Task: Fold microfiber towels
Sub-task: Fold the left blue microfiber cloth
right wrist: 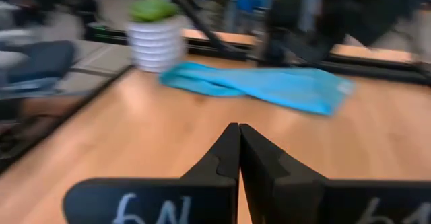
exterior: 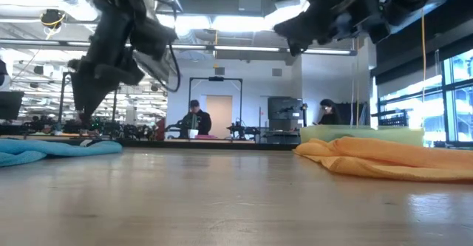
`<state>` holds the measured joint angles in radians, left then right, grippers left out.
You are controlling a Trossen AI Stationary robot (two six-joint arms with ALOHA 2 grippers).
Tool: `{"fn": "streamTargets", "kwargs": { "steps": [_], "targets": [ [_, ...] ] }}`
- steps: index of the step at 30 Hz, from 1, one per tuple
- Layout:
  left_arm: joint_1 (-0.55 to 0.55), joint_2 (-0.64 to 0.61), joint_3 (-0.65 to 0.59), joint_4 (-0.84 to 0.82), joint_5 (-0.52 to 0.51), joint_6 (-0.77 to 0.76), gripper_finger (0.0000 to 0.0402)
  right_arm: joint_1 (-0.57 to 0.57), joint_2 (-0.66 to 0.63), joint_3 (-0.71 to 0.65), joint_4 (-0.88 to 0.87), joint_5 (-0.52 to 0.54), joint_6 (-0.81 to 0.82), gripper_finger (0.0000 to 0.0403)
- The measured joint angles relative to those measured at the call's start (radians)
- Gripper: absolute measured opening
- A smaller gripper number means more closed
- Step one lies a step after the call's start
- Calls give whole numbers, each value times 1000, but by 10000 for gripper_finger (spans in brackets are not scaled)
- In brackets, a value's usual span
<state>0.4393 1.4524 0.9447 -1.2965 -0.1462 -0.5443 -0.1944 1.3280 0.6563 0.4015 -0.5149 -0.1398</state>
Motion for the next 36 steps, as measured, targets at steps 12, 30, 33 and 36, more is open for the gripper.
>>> {"fn": "streamTargets", "kwargs": {
  "steps": [12, 30, 33, 36],
  "targets": [
    [-6, 330, -1, -36, -18, 63, 216, 25, -16, 1, -19, -215, -24, 12],
    [90, 344, 6, 242, 227, 207, 216, 26, -16, 1, -107, -212, -26, 12],
    [26, 347, 36, 272, 244, 195, 216, 26, -16, 1, -109, -212, -26, 12],
    [-54, 350, 86, 317, 242, 194, 216, 26, -16, 1, -109, -212, -26, 12]
  ]
}}
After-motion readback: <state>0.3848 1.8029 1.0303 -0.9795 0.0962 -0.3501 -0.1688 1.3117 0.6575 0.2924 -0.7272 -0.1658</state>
